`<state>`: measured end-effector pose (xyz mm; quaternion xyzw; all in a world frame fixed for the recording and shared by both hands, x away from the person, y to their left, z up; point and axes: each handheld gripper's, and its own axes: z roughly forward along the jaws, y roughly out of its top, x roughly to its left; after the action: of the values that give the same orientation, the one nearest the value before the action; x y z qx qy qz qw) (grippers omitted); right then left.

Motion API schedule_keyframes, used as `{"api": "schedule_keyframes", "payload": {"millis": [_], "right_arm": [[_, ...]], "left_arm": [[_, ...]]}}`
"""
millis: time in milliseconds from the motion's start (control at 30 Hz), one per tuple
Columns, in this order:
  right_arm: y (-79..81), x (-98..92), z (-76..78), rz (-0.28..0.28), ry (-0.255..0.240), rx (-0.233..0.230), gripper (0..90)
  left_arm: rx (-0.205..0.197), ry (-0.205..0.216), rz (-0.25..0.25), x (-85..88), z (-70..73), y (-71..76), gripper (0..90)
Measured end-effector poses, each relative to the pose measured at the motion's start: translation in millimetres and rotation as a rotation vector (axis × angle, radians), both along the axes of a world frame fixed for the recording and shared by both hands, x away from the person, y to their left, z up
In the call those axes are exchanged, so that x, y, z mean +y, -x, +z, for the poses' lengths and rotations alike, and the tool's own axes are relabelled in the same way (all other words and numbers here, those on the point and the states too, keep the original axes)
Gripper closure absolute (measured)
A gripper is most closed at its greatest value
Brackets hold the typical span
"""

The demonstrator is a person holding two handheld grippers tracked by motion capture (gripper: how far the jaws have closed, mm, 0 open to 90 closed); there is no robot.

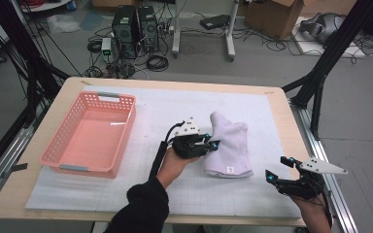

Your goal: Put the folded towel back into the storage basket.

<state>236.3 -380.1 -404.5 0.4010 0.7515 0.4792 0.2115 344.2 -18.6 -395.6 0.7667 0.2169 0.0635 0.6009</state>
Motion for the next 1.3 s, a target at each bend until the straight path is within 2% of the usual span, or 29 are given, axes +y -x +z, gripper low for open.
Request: {"api": "schedule_keyframes", "payload": {"millis": [100, 300, 667, 1000, 1300], "right_arm": [[0.0, 0.1, -0.2, 0.0, -0.001, 0.003, 18.0], [-0.6, 0.7, -0.2, 0.002, -0.006, 0.0, 18.0], [-1.2, 3.1, -0.2, 0.002, -0.008, 0.007, 18.0], [-3.6, 6.4, 1.4, 0.007, -0.016, 0.005, 18.0], [-6.7, 8.5, 3.1, 0.004, -0.022, 0.007, 18.0]], "left_arm": [[-0.017, 0.002, -0.007, 4.8, 4.3, 1.7, 75.2], [-0.041, 0.031, -0.018, 19.0, 12.9, 5.8, 75.3], [-0.071, 0.062, -0.026, 44.8, 23.9, 11.7, 75.4], [-0.111, 0.07, -0.031, 65.3, 35.9, 16.7, 75.7], [-0.128, 0.093, -0.029, 88.0, 44.3, 17.5, 75.6]]}}
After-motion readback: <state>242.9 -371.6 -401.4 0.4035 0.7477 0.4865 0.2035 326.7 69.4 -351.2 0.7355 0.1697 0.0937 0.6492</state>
